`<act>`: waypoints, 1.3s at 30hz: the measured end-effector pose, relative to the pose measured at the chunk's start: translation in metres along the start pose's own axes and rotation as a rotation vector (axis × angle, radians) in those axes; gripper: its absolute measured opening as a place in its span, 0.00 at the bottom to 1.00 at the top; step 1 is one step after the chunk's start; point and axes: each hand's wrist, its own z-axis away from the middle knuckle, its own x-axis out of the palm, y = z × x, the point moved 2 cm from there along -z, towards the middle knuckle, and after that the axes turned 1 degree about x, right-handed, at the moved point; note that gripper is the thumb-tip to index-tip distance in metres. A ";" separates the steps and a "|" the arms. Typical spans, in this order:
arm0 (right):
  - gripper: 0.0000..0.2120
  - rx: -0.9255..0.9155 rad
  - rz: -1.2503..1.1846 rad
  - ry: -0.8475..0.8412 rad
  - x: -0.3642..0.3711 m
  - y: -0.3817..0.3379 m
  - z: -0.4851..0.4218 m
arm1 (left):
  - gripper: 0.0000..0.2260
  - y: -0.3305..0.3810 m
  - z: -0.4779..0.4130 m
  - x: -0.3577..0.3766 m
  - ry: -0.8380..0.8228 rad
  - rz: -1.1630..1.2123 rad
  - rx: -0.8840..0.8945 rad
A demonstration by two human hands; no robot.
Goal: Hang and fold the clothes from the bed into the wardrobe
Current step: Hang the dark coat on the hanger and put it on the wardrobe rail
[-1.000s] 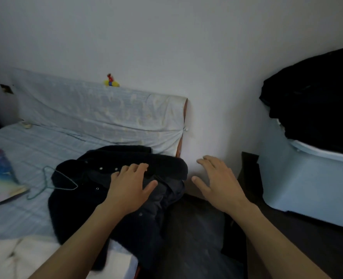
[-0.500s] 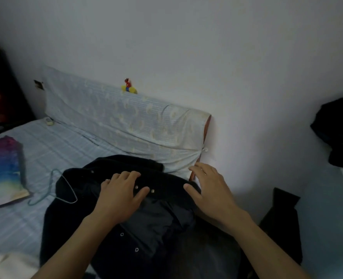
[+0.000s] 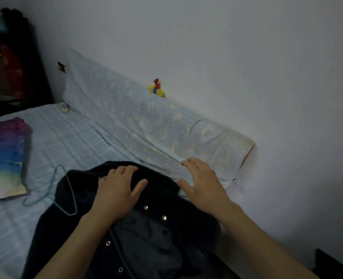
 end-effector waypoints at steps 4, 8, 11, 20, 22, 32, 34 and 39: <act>0.35 -0.059 -0.060 -0.016 0.018 0.006 -0.046 | 0.26 -0.020 -0.019 -0.003 0.009 -0.033 -0.076; 0.34 -0.124 -0.124 -0.051 0.035 0.019 -0.095 | 0.30 -0.029 -0.039 -0.001 0.057 -0.116 -0.160; 0.40 -0.209 -0.152 -0.064 0.045 0.030 -0.133 | 0.32 -0.027 -0.055 0.002 0.104 -0.183 -0.219; 0.30 -0.457 -0.229 -0.247 0.069 0.031 -0.213 | 0.24 -0.002 -0.074 0.004 0.154 -0.285 -0.512; 0.26 -0.512 -0.248 -0.267 0.075 0.021 -0.219 | 0.23 -0.002 -0.068 0.003 0.137 -0.312 -0.572; 0.26 -0.636 -0.252 -0.345 0.113 -0.033 -0.243 | 0.31 -0.055 -0.041 -0.012 0.198 -0.317 -0.740; 0.26 -0.633 -0.220 -0.355 0.125 -0.043 -0.247 | 0.32 -0.075 -0.041 -0.009 0.171 -0.311 -0.741; 0.25 -0.599 -0.146 -0.382 0.161 -0.074 -0.265 | 0.32 -0.140 -0.044 0.001 0.160 -0.220 -0.740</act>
